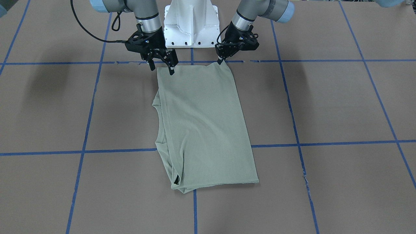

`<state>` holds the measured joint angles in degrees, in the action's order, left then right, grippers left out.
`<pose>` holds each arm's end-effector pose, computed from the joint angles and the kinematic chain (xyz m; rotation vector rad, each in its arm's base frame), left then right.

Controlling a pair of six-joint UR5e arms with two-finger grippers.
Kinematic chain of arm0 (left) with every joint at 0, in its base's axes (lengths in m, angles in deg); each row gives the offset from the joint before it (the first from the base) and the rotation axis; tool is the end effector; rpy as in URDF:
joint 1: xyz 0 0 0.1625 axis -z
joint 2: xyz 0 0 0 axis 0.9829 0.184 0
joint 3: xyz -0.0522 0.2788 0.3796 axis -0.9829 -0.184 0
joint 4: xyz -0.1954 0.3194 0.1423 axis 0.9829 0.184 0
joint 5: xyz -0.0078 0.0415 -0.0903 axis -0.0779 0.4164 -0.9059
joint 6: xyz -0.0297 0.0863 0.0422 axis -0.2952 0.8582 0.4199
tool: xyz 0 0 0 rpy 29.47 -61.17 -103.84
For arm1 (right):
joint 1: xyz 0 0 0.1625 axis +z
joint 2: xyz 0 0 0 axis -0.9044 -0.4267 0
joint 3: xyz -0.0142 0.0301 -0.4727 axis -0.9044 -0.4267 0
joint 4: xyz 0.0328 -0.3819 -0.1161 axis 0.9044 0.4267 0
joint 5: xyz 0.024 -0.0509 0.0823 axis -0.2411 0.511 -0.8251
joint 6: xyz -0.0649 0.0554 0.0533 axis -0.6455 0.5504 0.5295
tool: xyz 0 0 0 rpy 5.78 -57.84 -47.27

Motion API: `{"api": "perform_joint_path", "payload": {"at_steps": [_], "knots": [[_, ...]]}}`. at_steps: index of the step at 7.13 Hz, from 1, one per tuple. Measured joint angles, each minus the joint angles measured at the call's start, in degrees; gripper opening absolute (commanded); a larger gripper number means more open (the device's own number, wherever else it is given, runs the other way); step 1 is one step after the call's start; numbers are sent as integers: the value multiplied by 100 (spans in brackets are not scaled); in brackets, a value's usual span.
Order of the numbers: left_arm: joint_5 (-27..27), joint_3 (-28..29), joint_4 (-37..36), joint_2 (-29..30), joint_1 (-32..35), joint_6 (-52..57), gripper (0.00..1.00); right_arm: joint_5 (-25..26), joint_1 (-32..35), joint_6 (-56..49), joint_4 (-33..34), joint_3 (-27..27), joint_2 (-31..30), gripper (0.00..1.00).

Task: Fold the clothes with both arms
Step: 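Grasp the near corners of the folded green shirt with both grippers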

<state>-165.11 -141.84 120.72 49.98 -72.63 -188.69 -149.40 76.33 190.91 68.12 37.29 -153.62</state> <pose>0.5308 -0.2101 0.3587 -0.0277 1.1967 -0.4904 -0.5410 -0.2652 0.3146 0.0958 -0.9154 0.6036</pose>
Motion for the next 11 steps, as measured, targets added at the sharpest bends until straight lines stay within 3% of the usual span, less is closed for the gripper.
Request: {"api": "perform_joint_path", "payload": {"at_steps": [2, 4, 7, 8, 9, 10, 11], "knots": [[1, -47, 1, 5, 7, 0, 0, 53, -135, 118, 14, -460, 226, 96], [1, -64, 1, 2, 9, 0, 0, 209, -321, 139, 25, -570, 270, 96], [1, -77, 1, -3, 9, 0, 0, 336, -403, 142, 36, -643, 262, 86], [1, -79, 1, -3, 8, 0, 0, 440, -411, 144, 35, -684, 277, 68], [1, -78, 1, -3, 4, 0, 0, 523, -416, 204, 29, -719, 294, 42], [1, -77, 1, -4, 1, 0, 0, 559, -418, 322, 17, -733, 303, 0], [1, -78, 1, -2, 1, 0, 0, 572, -419, 418, 3, -736, 326, 0]]}}
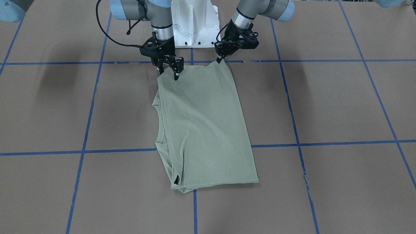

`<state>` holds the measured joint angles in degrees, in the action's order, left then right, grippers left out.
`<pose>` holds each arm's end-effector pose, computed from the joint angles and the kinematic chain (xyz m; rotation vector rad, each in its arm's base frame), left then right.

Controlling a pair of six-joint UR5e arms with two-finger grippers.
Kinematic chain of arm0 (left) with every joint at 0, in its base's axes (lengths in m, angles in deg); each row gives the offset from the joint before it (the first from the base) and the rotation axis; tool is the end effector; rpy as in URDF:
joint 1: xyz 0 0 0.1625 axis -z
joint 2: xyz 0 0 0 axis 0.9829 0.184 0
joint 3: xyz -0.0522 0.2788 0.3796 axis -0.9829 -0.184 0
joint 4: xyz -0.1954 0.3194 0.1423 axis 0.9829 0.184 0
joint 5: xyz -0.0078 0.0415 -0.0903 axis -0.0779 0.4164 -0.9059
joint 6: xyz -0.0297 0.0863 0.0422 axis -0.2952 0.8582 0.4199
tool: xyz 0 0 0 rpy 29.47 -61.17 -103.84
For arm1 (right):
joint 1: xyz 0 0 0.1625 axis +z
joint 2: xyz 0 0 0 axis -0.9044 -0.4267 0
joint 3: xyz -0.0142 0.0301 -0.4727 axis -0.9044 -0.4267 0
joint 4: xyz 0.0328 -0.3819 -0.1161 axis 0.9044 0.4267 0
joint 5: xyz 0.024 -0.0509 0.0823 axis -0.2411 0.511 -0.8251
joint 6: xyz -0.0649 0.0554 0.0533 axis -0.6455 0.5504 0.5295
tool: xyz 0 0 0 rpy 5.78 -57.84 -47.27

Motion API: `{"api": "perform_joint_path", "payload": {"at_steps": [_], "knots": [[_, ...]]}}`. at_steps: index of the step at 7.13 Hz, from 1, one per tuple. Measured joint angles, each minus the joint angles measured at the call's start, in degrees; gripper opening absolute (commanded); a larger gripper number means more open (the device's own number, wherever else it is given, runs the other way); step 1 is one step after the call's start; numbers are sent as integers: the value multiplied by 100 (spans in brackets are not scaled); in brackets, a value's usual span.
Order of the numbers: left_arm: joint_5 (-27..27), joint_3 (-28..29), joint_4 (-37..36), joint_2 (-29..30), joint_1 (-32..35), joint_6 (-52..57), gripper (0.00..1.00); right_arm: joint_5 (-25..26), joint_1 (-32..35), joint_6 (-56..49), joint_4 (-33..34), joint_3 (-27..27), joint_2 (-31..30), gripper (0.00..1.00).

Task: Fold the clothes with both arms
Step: 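Grasp the near corners of the folded green shirt with both grippers, then lift the near edge with both grippers and fold it away from the robot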

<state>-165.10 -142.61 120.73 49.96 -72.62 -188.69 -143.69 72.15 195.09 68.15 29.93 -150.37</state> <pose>0.5271 -0.2098 0.3529 -0.0294 1.2100 -0.4902 -0.5997 -0.2402 0.3318 0.1370 -0.8607 0.6423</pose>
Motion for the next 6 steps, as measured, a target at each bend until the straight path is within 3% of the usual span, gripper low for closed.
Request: {"api": "perform_joint_path", "payload": {"at_steps": [3, 5, 6], "knots": [[-4, -80, -4, 6, 2, 37, 0, 53, 66, 508, 0, 63, 98, 0], [-78, -567, -286, -5, 36, 276, 0, 86, 181, 676, 294, 562, 102, 0], [-193, -923, -574, -4, 56, 366, 0, 80, 180, 694, 753, 1012, 97, 0]]}}
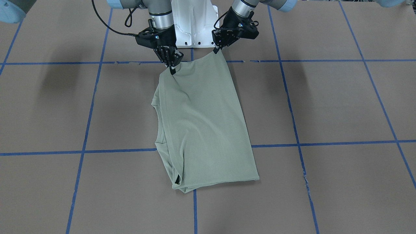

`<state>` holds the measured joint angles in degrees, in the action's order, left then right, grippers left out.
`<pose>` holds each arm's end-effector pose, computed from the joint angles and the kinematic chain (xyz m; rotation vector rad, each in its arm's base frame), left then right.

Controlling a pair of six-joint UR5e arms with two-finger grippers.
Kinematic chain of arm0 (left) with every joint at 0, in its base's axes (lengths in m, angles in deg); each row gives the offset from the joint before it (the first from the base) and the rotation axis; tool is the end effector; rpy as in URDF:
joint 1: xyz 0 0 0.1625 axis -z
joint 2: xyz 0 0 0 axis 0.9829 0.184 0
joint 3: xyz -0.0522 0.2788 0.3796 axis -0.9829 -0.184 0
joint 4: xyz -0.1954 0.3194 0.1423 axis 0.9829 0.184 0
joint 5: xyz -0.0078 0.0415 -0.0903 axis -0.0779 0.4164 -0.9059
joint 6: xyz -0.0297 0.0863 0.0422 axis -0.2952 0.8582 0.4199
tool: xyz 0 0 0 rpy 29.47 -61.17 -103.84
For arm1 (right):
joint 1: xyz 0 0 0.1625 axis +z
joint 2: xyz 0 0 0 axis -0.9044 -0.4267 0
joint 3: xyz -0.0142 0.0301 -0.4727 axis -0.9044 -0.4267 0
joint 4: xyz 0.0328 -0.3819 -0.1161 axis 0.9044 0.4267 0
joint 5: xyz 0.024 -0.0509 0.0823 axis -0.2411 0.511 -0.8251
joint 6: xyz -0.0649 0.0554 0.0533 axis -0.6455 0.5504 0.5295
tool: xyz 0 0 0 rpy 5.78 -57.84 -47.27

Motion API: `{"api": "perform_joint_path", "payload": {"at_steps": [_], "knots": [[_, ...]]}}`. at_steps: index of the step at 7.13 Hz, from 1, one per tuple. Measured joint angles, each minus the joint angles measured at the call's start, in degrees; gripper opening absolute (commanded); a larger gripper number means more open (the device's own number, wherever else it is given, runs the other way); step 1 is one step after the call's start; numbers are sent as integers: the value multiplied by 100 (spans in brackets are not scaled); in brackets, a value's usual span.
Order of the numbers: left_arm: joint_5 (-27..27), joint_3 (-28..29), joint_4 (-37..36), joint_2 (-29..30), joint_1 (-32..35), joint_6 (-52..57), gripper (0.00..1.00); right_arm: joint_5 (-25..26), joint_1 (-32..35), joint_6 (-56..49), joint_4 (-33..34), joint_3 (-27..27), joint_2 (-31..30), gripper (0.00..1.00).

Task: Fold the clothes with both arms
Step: 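Lift the near edge with both grippers and fold it away from the robot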

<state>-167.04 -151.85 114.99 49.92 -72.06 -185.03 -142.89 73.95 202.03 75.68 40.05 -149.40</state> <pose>0.4838 -0.2062 0.2985 -0.0210 1.2657 -0.4202 -0.5449 -0.2527 0.2698 0.0975 -0.9384 0.7927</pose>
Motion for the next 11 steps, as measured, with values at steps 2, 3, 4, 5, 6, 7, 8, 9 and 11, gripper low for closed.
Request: {"api": "perform_joint_path", "payload": {"at_steps": [2, 3, 4, 5, 6, 7, 8, 9, 11], "knots": [[-322, -789, -619, 2, 82, 154, 0, -23, -141, 13, 1184, 1087, 7, 0], [-494, -1196, -977, 5, 168, 232, 0, -32, -215, 14, 1634, 1514, 21, 0], [-763, -1595, -1430, 66, 348, 275, 0, -39, -261, 12, 1925, 1795, 55, 0], [-976, -1774, -1791, 227, 523, 348, 0, -40, -279, -13, 2043, 1843, 152, 0], [-1060, -1656, -1981, 445, 667, 552, 0, -41, -189, -110, 2052, 1612, 346, 0], [-1080, -1314, -2047, 684, 863, 839, 0, -47, 43, -303, 1888, 1179, 569, 0], [-1079, -836, -2049, 929, 1129, 1163, 0, -65, 350, -541, 1437, 616, 732, 0], [-1076, -354, -2023, 1131, 1401, 1486, 0, -136, 647, -760, 916, 65, 831, 0], [-1073, 450, -1861, 1434, 1889, 1933, 0, -447, 1191, -1129, 367, -1029, 1263, 0]]}}
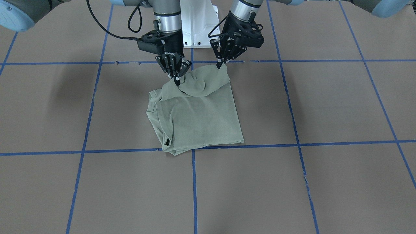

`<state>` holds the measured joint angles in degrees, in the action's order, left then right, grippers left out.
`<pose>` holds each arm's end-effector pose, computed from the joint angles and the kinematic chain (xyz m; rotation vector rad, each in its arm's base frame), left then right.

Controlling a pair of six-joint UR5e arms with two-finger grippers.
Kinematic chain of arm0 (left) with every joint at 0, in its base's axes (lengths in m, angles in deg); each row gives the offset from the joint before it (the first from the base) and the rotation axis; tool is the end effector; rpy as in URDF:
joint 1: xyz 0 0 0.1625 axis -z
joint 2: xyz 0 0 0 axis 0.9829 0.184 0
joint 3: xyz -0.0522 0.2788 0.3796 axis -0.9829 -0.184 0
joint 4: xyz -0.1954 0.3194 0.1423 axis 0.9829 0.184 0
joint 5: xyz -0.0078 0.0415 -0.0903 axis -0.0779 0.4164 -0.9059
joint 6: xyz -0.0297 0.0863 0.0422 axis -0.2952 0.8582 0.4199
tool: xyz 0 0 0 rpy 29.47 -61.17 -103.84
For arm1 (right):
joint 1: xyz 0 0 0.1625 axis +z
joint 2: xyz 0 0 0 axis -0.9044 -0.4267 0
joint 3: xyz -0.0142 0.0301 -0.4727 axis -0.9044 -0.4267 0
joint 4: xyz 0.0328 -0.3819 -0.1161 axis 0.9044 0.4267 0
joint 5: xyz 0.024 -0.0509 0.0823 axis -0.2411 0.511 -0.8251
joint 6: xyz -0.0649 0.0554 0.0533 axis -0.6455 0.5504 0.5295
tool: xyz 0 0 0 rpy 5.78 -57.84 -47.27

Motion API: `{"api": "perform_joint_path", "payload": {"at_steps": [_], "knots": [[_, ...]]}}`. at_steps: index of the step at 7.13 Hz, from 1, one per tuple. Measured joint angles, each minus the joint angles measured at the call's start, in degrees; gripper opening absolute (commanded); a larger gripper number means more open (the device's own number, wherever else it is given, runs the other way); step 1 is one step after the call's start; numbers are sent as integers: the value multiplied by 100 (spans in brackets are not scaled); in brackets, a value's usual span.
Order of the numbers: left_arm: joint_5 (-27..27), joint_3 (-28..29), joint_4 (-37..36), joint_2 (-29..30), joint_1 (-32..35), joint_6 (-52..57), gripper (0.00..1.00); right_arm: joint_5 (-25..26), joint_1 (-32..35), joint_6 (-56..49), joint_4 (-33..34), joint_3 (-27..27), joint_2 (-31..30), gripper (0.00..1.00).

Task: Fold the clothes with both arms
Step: 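Lift the near edge with both grippers and fold it away from the robot, then lay the folded edge down and press it with the right gripper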

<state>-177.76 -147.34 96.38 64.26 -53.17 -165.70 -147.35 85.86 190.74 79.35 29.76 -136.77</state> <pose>0.4625 -0.3660 0.2348 0.1942 1.0905 -0.3167 -0.5555 -0.3803 0.2086 0.2098 -0.8780 0.7704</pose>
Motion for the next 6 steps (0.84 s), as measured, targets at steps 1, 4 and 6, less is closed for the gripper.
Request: {"api": "perform_joint_path", "payload": {"at_steps": [1, 4, 6], "knots": [[0, 361, 212, 74, 169, 162, 0, -78, 150, -81, -148, -437, 185, 0], [0, 1518, 920, 296, 580, 555, 0, -174, 460, -339, -991, -1603, 438, 0], [0, 1776, 1001, 372, 682, 622, 0, -294, 589, -505, -1092, -1815, 462, 33]]}}
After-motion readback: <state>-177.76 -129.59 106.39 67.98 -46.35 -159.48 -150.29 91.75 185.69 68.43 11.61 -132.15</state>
